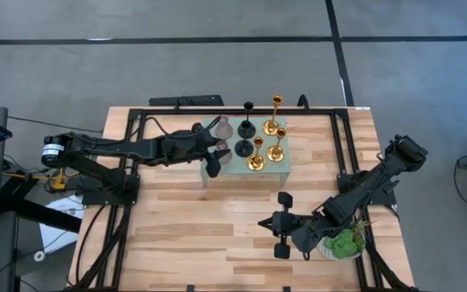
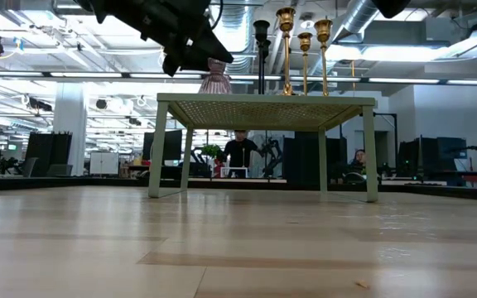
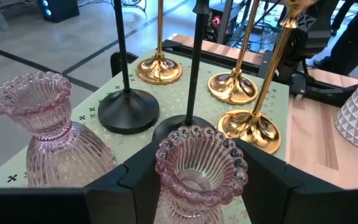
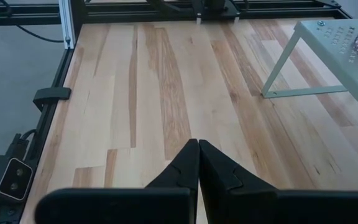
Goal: Pick & Place candle stick holders
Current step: Put the pink candle holder on the shelf aligned with the other pink candle holder, then return to Home Position
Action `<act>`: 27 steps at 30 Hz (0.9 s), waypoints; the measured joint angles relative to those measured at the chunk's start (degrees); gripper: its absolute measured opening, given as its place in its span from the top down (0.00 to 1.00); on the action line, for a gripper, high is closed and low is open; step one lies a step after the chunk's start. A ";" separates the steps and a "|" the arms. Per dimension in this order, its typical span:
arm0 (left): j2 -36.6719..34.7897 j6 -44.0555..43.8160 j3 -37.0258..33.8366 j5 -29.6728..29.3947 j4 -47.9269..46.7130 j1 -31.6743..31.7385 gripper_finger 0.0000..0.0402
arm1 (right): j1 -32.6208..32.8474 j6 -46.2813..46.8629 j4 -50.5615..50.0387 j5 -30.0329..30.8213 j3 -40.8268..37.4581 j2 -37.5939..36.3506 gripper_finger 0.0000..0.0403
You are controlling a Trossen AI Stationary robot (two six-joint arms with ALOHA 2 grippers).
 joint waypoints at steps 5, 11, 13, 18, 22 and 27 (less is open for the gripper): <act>0.00 0.16 0.00 -0.01 0.00 0.02 0.54 | 0.00 0.00 0.00 0.00 0.00 0.00 1.00; 0.00 0.22 0.00 -0.02 0.09 0.04 0.54 | -0.02 0.00 0.00 0.00 0.00 0.00 1.00; 0.00 0.24 0.00 -0.04 0.11 0.04 0.53 | -0.01 0.00 0.00 0.00 0.00 0.00 1.00; 0.02 0.35 0.00 -0.02 0.31 0.04 0.47 | -0.02 0.00 0.00 -0.02 0.00 0.00 1.00; 0.02 0.33 0.00 0.00 0.44 0.04 0.40 | -0.01 0.00 0.00 -0.02 0.00 0.00 1.00; -1.27 0.31 -0.02 0.00 -0.61 0.03 0.33 | 0.00 0.00 -0.06 -0.02 0.00 0.00 1.00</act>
